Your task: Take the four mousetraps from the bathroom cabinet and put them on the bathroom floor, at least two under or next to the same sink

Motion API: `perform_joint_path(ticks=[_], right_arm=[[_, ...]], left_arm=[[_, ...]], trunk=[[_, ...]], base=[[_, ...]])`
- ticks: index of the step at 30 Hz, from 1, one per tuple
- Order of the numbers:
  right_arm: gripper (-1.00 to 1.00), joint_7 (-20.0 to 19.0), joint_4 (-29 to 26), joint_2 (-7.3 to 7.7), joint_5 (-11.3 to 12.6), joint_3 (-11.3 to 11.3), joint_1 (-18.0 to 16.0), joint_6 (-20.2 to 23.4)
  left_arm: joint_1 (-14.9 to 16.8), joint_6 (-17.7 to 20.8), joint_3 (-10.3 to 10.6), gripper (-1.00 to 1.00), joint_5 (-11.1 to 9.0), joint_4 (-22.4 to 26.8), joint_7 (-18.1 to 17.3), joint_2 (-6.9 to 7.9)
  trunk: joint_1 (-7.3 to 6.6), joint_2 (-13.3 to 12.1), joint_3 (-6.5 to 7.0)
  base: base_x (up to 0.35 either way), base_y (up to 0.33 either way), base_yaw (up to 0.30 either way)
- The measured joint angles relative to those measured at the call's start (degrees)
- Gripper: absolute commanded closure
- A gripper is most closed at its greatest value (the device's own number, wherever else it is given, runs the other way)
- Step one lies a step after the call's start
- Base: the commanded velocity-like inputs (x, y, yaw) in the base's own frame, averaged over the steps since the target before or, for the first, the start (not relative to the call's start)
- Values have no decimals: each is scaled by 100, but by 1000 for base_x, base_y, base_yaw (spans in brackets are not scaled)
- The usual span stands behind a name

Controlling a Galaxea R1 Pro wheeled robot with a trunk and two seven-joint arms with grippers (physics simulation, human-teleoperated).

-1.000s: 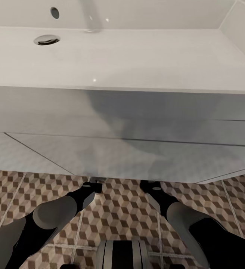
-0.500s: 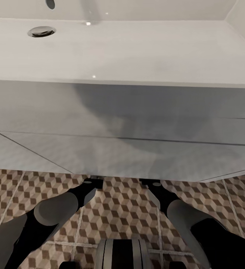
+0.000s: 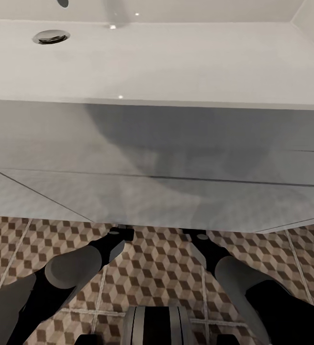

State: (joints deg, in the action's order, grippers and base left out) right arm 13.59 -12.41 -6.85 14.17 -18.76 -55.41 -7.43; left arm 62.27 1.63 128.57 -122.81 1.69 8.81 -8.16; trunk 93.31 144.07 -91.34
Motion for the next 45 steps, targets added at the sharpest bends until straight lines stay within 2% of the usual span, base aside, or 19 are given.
perform_joint_path(ticks=[5, 20, 26, 45], right_arm=[[100, -16, -21, 66, 9, 9, -1, -3], [100, -6, -31, 31, -12, -25, 1, -30], [100, -6, -30, 32, -15, -25, -1, -36], [100, -6, -30, 33, -15, -25, -1, -37]], left_arm=[[88, -3, -4, 100, 1, -5, 0, -16], [202, -17, -9, 100, -6, -12, 0, -30], [202, -256, -17, 100, 1, -5, -8, -37], [201, -331, -21, 100, 5, -7, -5, -27]], trunk=[[0, 0, 0], [0, 0, 0], [0, 0, -5], [0, 0, -166]], base=[[0, 0, 0], [0, 0, 0], [0, 0, 0], [0, 0, 0]])
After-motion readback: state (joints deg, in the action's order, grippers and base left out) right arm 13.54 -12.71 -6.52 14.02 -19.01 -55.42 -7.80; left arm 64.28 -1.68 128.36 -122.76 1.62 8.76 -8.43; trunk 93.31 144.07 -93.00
